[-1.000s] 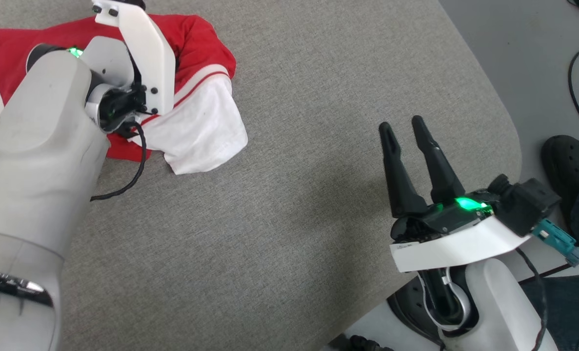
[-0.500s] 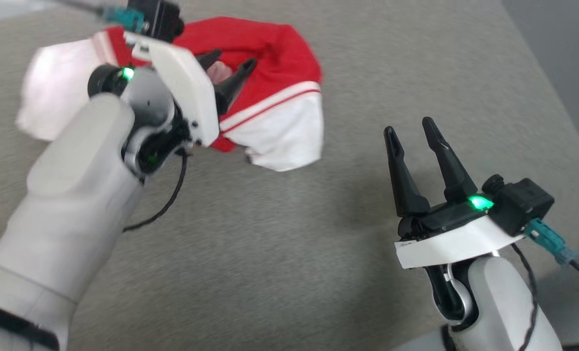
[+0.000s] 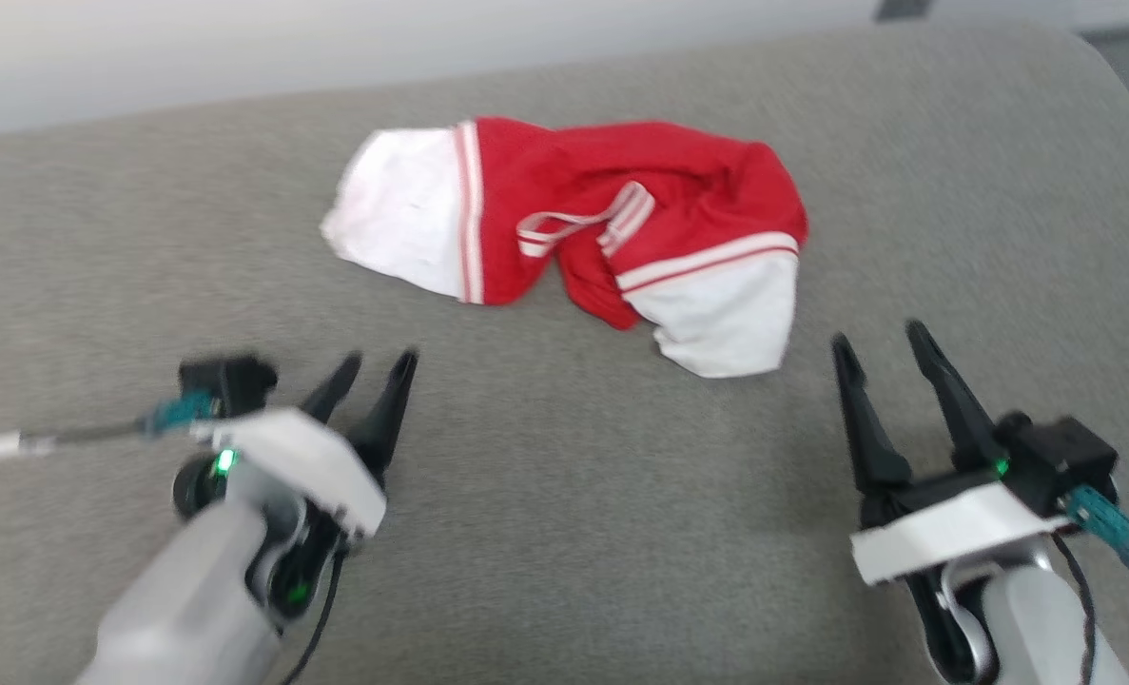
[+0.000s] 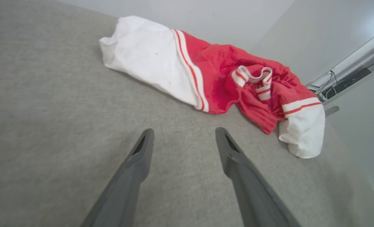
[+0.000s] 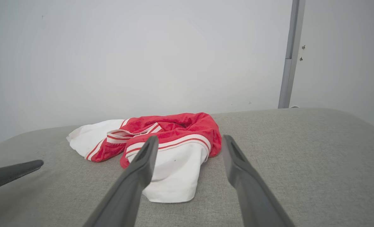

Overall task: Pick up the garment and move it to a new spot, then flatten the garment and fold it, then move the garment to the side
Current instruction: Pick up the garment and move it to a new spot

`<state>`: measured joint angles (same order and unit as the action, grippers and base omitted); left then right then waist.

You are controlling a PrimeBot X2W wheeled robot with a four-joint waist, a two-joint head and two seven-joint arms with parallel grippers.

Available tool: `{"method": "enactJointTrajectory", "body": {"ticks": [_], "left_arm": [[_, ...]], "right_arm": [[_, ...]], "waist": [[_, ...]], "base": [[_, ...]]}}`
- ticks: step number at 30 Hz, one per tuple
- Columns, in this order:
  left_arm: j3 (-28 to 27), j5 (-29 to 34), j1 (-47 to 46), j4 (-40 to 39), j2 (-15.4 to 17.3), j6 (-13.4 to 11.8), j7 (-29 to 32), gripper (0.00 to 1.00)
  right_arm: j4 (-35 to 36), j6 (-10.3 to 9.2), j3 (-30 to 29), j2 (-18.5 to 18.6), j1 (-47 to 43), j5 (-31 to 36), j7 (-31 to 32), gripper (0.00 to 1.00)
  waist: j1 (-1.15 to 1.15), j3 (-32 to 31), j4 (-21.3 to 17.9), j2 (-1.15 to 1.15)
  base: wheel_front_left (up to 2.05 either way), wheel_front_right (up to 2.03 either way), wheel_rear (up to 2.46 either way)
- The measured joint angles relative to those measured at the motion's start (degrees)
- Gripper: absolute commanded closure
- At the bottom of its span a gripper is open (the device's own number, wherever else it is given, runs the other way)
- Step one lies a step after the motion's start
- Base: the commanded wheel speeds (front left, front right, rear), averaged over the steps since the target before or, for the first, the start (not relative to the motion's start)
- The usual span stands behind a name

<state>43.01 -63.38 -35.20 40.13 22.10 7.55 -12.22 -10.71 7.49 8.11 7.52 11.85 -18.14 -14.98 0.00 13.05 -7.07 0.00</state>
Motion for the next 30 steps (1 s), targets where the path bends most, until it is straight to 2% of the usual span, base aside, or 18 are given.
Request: {"method": "enactJointTrajectory", "body": {"ticks": [4,6,10,14,15,16,25,30], "left_arm": [[-2.26,0.94,6.30,1.46,-0.07,-0.02,-2.50,0.00],[-5.99,2.90,9.43,0.58,-0.19,-1.10,-2.68,0.00],[-17.44,11.58,16.40,-5.79,-0.24,-3.52,-2.78,0.00],[-26.26,22.46,26.13,-12.46,-2.24,-3.98,-2.85,0.00],[-29.99,27.42,29.73,-15.55,-3.25,-4.04,-2.85,0.00],[-31.39,30.06,31.28,-16.90,-3.85,-4.21,-2.85,0.00],[-42.33,45.89,40.56,-29.09,-9.96,-2.36,-2.86,0.00],[-45.01,50.09,42.47,-33.18,-12.76,-1.00,-2.86,0.00]], "right_arm": [[-0.36,0.00,-2.31,0.85,-3.49,-0.08,0.00,0.00],[-0.32,0.00,-3.39,1.15,-5.06,-0.10,0.00,0.00],[0.07,0.00,-5.26,1.44,-7.52,-0.10,-0.01,0.00],[0.11,0.00,-7.42,1.62,-9.70,0.00,-0.01,0.00],[0.31,0.00,-8.23,1.75,-10.65,0.07,0.00,0.00],[0.49,0.00,-8.40,1.83,-11.05,0.09,-0.01,0.00],[2.99,0.00,-9.55,1.90,-11.97,0.52,-0.01,0.00],[4.05,0.00,-9.89,1.54,-11.96,0.52,-0.01,0.00]], "waist": [[0.00,-3.17,3.22,0.00],[0.00,-4.55,4.72,0.00],[0.00,-6.98,7.34,0.00],[0.00,-9.65,8.92,0.00],[0.00,-10.92,9.51,0.00],[0.00,-11.49,9.77,0.00],[0.00,-13.35,10.81,0.00],[0.00,-13.00,10.49,0.00]], "base": [[0.00,0.00,0.00],[0.00,0.00,0.00],[0.00,0.00,0.00],[0.00,0.00,0.00],[0.00,0.00,0.00],[0.00,0.00,0.00],[0.00,0.00,0.00],[0.00,0.00,0.00]]}}
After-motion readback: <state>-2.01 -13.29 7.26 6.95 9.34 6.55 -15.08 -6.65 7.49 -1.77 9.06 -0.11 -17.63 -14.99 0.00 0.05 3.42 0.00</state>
